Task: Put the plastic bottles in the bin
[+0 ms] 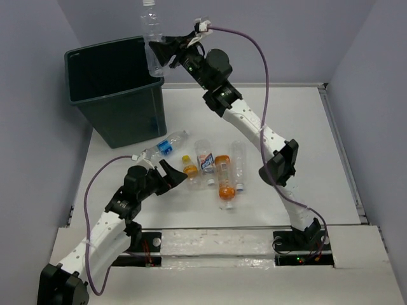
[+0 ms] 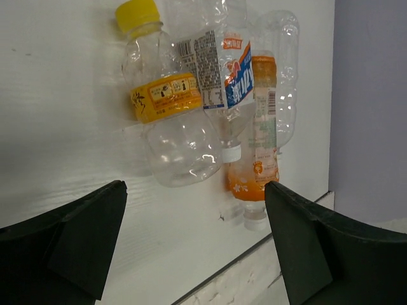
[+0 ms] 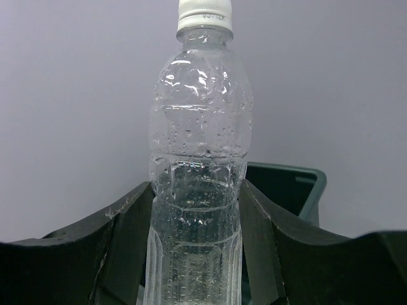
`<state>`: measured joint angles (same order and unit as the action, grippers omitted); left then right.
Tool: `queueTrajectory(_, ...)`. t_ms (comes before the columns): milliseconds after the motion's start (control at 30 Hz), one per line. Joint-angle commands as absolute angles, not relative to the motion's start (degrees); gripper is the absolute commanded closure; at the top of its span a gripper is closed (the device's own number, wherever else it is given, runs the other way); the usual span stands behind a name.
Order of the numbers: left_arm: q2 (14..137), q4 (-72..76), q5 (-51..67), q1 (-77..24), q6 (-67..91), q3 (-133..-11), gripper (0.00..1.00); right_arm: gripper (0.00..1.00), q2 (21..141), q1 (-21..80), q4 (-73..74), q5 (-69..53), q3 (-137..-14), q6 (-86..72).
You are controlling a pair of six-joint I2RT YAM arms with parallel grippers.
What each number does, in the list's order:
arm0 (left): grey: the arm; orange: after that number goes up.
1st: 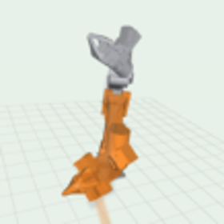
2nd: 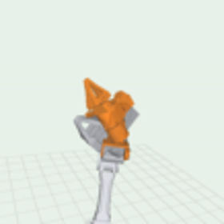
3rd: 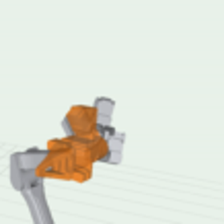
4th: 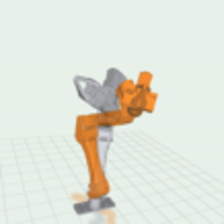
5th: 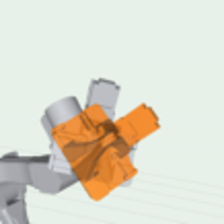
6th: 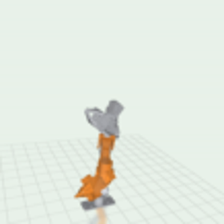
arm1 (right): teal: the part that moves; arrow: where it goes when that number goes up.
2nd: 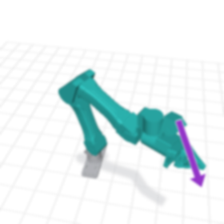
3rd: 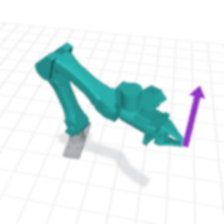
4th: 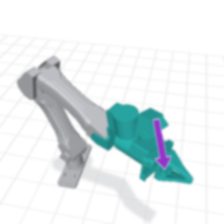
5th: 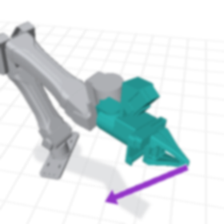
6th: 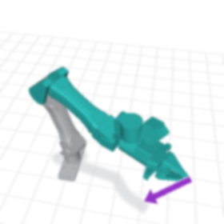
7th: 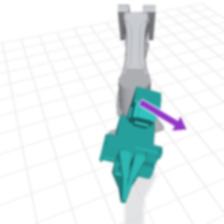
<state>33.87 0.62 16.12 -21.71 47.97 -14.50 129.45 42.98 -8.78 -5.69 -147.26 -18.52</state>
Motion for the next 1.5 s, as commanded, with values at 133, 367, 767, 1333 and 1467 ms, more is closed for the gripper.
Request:
queueTrajectory(133,36.6,6.2,15.6,-27.6,48.3,-14.3,0.01,0.69,143.5,47.6,-38.7,3.2,-157.2,-17.0)
queueTrajectory(367,39.7,8.6,13.9,-29.5,48.4,-14.3,0.01,0.48,148.4,48.2,-39.6,6.3,-157.2,-16.1)
queueTrajectory(767,46.7,11.4,9.6,-30.6,48.4,-19.0,0.01,0.0,135.6,48.2,-25.2,-3.6,-148.2,-8.0)
queueTrajectory(1333,65.2,13.4,-2.3,-33.0,42.6,-27.7,0.01,0.09,72.8,40.9,-20.0,8.0,-52.5,-15.5)
queueTrajectory(1467,69.6,13.5,-2.3,-33.0,41.6,-29.4,0.06,0.09,69.8,37.5,-15.1,8.8,-43.6,-21.7)
